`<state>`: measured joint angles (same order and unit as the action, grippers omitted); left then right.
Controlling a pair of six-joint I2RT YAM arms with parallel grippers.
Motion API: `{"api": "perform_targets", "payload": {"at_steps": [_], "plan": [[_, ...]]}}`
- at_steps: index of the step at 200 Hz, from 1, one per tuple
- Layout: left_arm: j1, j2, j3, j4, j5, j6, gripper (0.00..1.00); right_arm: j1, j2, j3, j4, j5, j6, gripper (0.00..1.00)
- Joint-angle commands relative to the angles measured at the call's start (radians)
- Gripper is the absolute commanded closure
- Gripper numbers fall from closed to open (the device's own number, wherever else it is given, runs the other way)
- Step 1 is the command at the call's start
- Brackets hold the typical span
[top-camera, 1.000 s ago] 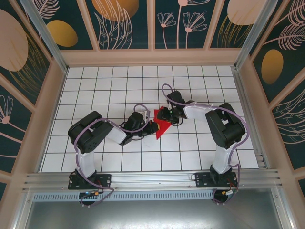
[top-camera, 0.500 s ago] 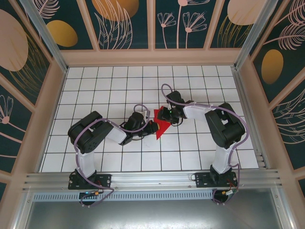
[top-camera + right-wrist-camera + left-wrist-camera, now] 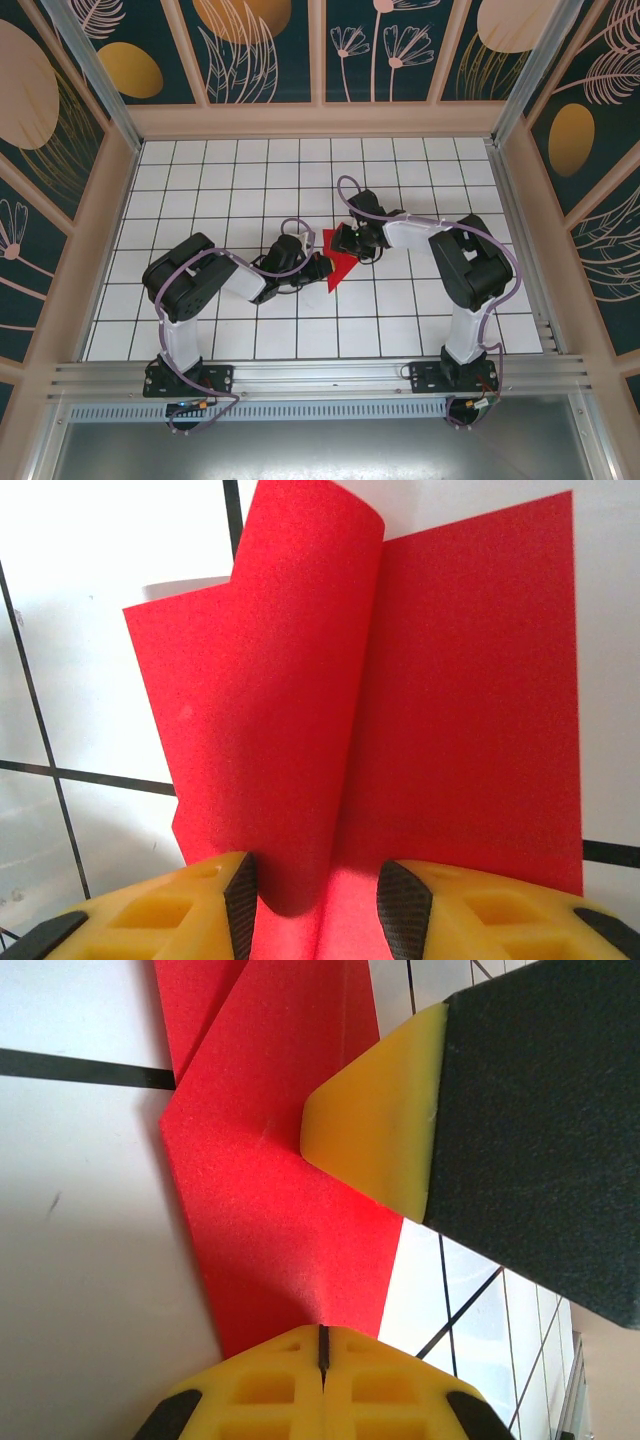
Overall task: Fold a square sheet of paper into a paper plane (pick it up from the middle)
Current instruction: Fourth fold the wing at the center of the table.
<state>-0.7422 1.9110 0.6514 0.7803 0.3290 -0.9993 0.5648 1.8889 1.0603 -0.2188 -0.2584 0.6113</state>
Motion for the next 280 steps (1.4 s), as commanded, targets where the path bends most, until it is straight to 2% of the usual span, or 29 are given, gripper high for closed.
{"api": "perform_targets", "payload": {"at_steps": [1,43,123,208,280], "plan": [[0.002,-0.001,0.007,-0.094,-0.053,0.025,0.95,0.010,0.213,-0.091,-0.114,0.159,0.005,0.56],[0.001,-0.010,0.010,-0.119,-0.070,0.030,0.96,0.013,0.225,-0.090,-0.117,0.162,0.004,0.59],[0.002,-0.001,0.011,-0.138,-0.065,0.028,0.97,0.016,0.234,-0.085,-0.119,0.162,0.002,0.58],[0.001,0.010,0.035,-0.311,-0.110,0.062,1.00,0.016,0.203,-0.066,-0.128,0.146,0.002,0.58],[0.002,-0.052,0.039,-0.272,-0.092,0.067,1.00,0.015,0.228,-0.074,-0.122,0.155,0.001,0.58]]}}
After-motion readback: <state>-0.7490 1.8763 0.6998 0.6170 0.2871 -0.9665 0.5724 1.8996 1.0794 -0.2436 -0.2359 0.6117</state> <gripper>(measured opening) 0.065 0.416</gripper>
